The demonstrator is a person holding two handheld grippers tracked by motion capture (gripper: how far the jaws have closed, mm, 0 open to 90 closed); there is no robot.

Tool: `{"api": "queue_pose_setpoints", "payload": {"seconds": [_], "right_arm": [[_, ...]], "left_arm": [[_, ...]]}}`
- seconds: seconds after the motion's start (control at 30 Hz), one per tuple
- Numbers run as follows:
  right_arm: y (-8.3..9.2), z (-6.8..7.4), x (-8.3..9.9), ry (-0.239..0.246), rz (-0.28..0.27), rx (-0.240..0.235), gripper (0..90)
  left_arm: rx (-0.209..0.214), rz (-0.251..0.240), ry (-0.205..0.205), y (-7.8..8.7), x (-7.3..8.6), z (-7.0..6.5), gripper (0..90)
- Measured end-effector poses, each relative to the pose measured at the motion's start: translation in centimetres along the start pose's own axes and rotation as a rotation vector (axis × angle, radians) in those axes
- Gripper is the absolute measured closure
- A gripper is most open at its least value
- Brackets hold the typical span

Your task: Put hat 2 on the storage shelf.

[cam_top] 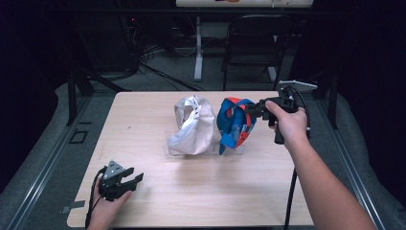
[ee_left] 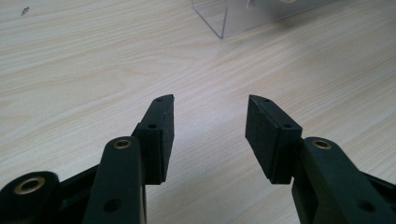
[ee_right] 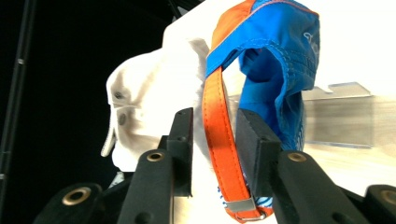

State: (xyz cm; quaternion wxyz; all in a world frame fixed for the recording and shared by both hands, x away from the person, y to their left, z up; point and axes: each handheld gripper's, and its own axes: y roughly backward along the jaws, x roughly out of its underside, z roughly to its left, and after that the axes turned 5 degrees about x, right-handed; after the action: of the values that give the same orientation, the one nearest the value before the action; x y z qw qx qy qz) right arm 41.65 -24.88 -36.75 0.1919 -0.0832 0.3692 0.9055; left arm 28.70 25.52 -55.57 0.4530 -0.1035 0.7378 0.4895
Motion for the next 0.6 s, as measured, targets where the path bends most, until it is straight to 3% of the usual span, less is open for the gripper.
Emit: {"api": "queue_pose_setpoints", "payload": {"seconds": [0.3,0.6], "right_arm": [[0.9,-0.9,0.9,0.024,-0.026,0.042,61.8],[1.9,-1.0,2.2,0.123,-0.08,0.125,55.4]], "left_arm": [[0.007,0.0,-0.006,-0.4,-0.3,-0.1,51.4],[0.016,0.009,-0.012,-0.8,-0.5,-0.1,51.2]]}}
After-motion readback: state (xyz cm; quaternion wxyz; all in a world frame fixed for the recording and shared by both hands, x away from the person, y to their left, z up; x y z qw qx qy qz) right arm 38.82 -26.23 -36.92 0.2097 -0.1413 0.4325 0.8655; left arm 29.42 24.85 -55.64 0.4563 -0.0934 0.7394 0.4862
